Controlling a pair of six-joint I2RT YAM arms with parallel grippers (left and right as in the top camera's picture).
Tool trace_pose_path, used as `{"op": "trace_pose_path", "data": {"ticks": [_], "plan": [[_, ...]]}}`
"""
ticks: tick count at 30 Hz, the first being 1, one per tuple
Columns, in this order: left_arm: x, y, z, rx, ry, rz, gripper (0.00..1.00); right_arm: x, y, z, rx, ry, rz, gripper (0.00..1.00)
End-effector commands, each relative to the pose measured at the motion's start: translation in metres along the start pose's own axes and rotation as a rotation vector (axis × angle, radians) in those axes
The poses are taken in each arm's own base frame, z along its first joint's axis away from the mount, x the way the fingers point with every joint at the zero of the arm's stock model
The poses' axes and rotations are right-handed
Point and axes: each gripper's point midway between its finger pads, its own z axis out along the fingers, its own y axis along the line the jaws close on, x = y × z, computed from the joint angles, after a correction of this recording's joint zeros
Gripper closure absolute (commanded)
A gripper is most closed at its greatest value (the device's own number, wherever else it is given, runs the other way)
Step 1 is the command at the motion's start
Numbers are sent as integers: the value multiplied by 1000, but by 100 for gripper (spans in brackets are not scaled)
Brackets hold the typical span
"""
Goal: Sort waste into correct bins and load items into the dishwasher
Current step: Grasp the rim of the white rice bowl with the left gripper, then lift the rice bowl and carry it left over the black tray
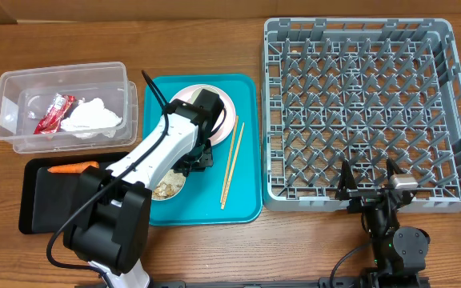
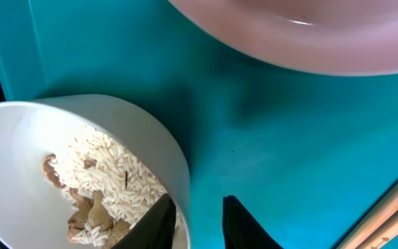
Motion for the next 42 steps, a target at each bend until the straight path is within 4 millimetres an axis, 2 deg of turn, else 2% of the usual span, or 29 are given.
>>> {"op": "trace_pose_path", "data": {"ticks": [1, 12, 26, 34, 38, 42], "plan": [[5, 5, 9, -34, 13, 15, 73, 1, -1, 0, 3, -8, -1, 0], [8, 6, 16, -36, 17, 15, 72, 1, -1, 0, 4, -8, -1, 0], [11, 6, 21, -37, 19, 16, 76, 1, -1, 0, 4, -8, -1, 0], [11, 7, 21, -37, 19, 16, 84, 1, -1, 0, 4, -8, -1, 0], [14, 9, 21, -45, 31, 20, 96, 1, -1, 0, 4, -8, -1, 0], [15, 10, 21, -49, 38, 51, 96, 1, -1, 0, 4, -8, -1, 0]]}}
